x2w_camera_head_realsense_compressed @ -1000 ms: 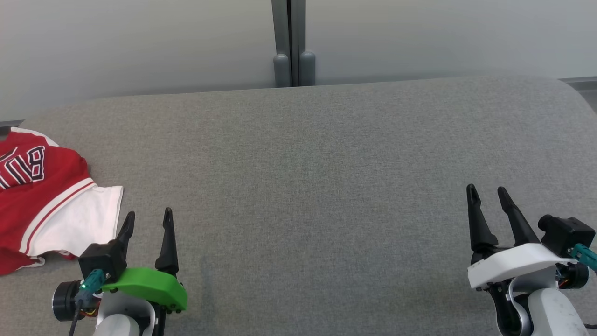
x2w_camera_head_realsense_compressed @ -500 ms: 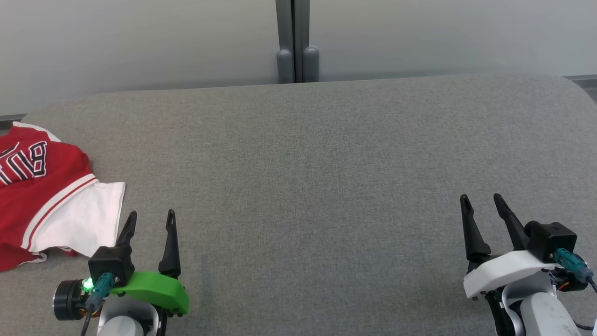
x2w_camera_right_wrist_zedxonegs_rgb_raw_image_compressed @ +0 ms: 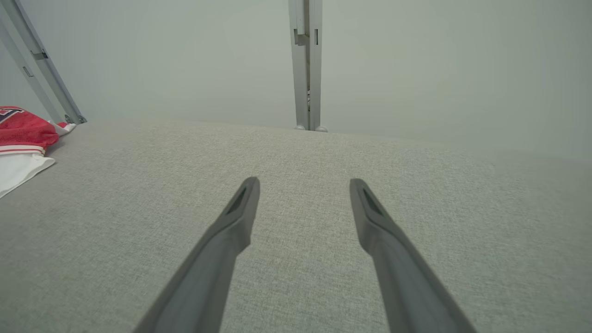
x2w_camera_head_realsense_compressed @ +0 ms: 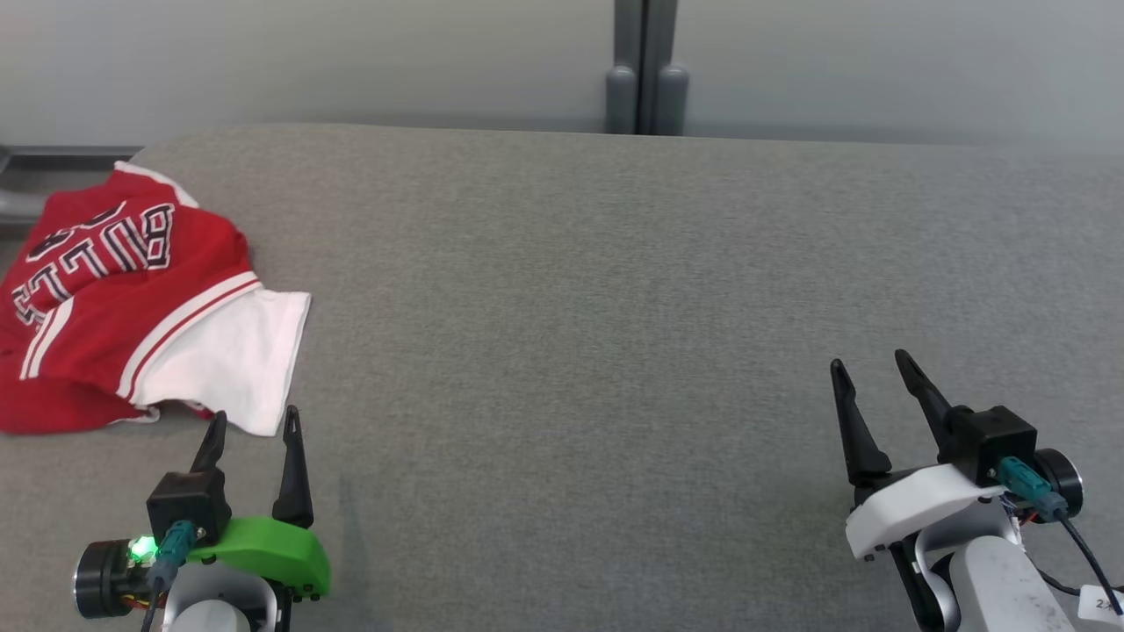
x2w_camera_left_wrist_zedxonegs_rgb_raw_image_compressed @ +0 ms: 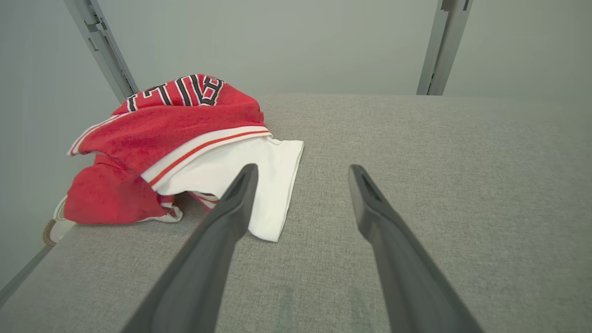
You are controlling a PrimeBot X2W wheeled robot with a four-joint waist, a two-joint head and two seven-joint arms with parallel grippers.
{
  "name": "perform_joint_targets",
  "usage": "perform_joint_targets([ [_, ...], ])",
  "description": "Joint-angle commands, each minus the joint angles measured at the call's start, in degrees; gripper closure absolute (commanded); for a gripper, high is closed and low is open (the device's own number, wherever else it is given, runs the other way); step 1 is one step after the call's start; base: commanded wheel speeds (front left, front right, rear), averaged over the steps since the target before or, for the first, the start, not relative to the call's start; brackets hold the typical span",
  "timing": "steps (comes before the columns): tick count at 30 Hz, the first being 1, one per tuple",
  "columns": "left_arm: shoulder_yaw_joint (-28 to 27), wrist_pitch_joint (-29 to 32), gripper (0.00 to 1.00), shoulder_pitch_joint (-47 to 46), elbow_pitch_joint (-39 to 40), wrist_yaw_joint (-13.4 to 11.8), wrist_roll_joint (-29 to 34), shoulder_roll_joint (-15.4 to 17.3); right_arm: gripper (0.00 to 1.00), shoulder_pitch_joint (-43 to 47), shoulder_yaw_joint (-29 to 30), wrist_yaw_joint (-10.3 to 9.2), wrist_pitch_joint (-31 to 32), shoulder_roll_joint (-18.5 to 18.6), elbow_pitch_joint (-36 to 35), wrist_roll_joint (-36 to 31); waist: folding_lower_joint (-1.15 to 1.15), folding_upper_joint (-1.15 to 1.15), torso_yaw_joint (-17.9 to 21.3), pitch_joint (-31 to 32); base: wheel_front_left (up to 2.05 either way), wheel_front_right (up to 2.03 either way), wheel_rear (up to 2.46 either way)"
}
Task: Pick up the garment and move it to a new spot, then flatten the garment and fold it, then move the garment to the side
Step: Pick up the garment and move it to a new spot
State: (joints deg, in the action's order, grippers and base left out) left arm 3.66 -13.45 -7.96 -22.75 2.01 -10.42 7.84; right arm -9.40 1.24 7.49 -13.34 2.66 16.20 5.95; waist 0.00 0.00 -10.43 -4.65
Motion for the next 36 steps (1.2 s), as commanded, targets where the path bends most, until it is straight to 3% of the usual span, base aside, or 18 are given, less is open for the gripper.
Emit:
perform_joint_targets([
  [1, -0.7, -0.5, 0.00, -0.9, -0.6, 0.2, 1.3, -0.1, 0.00, -1.1, -0.4, -0.01, -0.6, 0.3, 0.4, -1.1, 0.00, 0.00, -6.1, -1.6, 0.00, 0.00, 0.00],
  [10, -5.0, -1.4, 0.00, 0.2, -3.3, 1.0, 5.2, -0.9, 0.00, -3.1, -3.7, -0.02, -1.5, 0.4, 3.0, -4.0, 0.00, 0.00, -17.5, -2.3, 0.00, 0.00, 0.00],
  [15, -8.7, -1.9, 0.00, 1.4, -3.9, 0.7, 6.4, -1.5, 0.00, -4.9, -6.6, -0.02, -2.0, 0.4, 4.5, -5.5, 0.00, 0.00, -21.0, -3.3, 0.00, 0.00, 0.00],
  [25, -12.6, -1.7, 0.00, -3.3, -8.6, 5.1, 1.5, -2.9, 0.00, -7.8, -7.2, -0.02, -1.9, 0.4, 5.4, -6.8, 0.00, 0.00, -21.3, -7.1, 0.00, 0.00, 0.00],
  [29, -10.6, -1.7, 0.00, -9.4, -10.5, 5.5, -1.4, -0.8, 0.00, -9.6, -6.5, -0.02, -1.9, 0.4, 4.4, -8.4, 0.00, 0.00, -20.2, -11.0, 0.00, 0.00, 0.00],
  [36, -4.1, -1.7, 0.00, -21.3, -11.6, 5.5, -11.7, 6.9, 0.00, -14.1, -7.7, -0.02, -1.9, 0.4, 2.5, -11.2, 0.00, 0.00, -16.0, -19.4, 0.00, 0.00, 0.00],
])
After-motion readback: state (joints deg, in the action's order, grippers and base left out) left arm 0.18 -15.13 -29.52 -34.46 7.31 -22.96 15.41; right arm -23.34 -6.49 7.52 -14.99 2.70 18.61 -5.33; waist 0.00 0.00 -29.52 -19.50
